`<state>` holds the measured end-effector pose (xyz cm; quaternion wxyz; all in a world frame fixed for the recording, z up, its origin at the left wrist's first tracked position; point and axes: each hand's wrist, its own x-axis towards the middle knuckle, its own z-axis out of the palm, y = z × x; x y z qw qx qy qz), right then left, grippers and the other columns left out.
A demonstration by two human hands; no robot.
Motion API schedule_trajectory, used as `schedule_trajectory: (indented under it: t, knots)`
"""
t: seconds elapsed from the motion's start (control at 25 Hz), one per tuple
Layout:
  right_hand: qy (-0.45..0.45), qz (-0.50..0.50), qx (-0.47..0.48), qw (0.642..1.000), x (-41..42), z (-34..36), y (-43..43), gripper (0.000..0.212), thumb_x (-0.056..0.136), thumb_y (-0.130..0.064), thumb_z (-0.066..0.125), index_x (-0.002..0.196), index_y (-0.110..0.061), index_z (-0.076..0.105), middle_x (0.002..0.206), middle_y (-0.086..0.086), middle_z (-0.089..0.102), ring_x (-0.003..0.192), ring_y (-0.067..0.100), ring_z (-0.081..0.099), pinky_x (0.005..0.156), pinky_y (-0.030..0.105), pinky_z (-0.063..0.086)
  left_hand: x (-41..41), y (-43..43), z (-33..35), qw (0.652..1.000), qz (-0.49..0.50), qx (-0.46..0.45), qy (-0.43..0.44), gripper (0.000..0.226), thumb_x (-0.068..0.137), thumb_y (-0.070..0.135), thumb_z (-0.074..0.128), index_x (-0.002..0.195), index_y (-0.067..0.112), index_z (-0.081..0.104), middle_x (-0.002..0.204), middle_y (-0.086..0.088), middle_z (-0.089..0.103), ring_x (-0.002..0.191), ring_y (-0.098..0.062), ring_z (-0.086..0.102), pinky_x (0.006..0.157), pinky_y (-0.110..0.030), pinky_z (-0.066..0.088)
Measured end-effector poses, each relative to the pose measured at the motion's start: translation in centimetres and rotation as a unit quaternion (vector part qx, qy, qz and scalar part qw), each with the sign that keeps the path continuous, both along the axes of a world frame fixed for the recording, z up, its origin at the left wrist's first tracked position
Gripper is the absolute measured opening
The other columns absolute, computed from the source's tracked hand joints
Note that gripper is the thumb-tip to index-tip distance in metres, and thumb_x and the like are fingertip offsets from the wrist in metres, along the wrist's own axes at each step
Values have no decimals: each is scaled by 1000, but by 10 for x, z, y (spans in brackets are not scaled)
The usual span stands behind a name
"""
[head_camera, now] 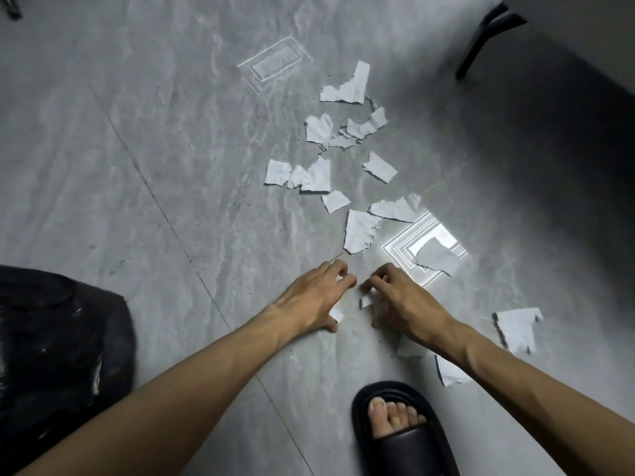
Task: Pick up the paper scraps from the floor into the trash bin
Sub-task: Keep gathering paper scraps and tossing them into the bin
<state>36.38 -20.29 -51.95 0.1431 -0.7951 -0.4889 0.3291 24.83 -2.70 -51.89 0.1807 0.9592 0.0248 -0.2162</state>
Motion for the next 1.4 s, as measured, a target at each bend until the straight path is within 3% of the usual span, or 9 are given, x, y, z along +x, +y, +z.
schedule_trajectory:
  t: [0.08, 0.28, 0.44, 0.52, 0.64, 0.84, 1.04, 1.16, 1.4]
  knots:
    - [7, 9, 28, 1000, 1, 2, 1, 21, 77, -5, 58, 97, -11, 60, 101, 5, 51, 86, 21, 57, 69, 39, 54, -6, 6, -5, 999, 17, -48, -18, 53, 67, 30, 80, 110, 20, 51, 116, 1, 48, 104, -16, 48, 82, -29, 46]
    - [16, -23, 33, 999, 13, 6, 2, 18, 71, 1, 53, 80, -12, 61, 82, 0, 63, 74, 17, 59, 67, 34, 50, -23, 7, -7, 980, 122, -151, -51, 8, 83, 16, 67, 81, 11, 60, 86, 0, 58, 74, -18, 56, 71, -32, 47]
    - [78, -325, 102, 937, 27, 12, -14, 16, 79, -3, 67, 85, -17, 65, 75, -2, 67, 69, 10, 59, 61, 13, 42, 15, 13, 3, 932, 276, -197, -125, 24, 75, 10, 73, 95, 18, 62, 79, -1, 60, 63, -6, 56, 62, -16, 46]
    - [128, -412, 110, 895, 33, 10, -24, 14, 81, -9, 71, 92, -18, 68, 78, 4, 67, 69, 15, 58, 68, 20, 47, 59, 19, 4, 927, 293, -195, -126, 46, 73, 10, 75, 113, 20, 55, 80, -1, 57, 65, -11, 55, 63, -21, 46]
    - [149, -460, 106, 869, 39, 4, -38, 26, 82, -10, 72, 105, -19, 66, 77, 0, 66, 71, 19, 60, 69, 29, 48, 106, 25, -10, 966, 226, -109, -65, 52, 75, 8, 72, 120, 14, 46, 89, -5, 57, 78, -23, 54, 69, -32, 44]
    - [20, -414, 51, 909, 56, -8, -41, 43, 83, -6, 62, 122, -20, 51, 72, -12, 58, 76, 21, 56, 63, 26, 38, 99, 33, -8, 979, 194, -54, -26, 5, 79, 7, 63, 82, 11, 62, 75, -2, 58, 76, -29, 64, 61, -25, 39]
    - [-29, -329, 36, 943, 54, 0, -16, 19, 77, -3, 55, 74, -21, 57, 60, -16, 53, 71, 24, 60, 52, 17, 33, 53, 35, 60, 946, 279, -135, -92, 11, 75, 10, 75, 70, 14, 66, 59, 5, 60, 53, -3, 55, 50, -11, 38]
    - [42, -292, 54, 954, 28, 23, 27, 26, 79, -10, 63, 63, -29, 56, 56, -11, 54, 57, 10, 52, 49, 15, 36, 7, 60, 132, 935, 294, -150, -131, 18, 71, 17, 80, 66, 25, 65, 52, 12, 57, 48, 2, 51, 50, -7, 36]
    - [281, -195, 115, 933, -77, 90, 153, 5, 82, -17, 69, 78, -15, 68, 56, 0, 59, 46, 5, 47, 43, 13, 32, -123, 131, 219, 858, 463, -73, -209, 16, 72, 18, 80, 69, 25, 67, 47, 8, 55, 44, 1, 47, 47, -5, 33]
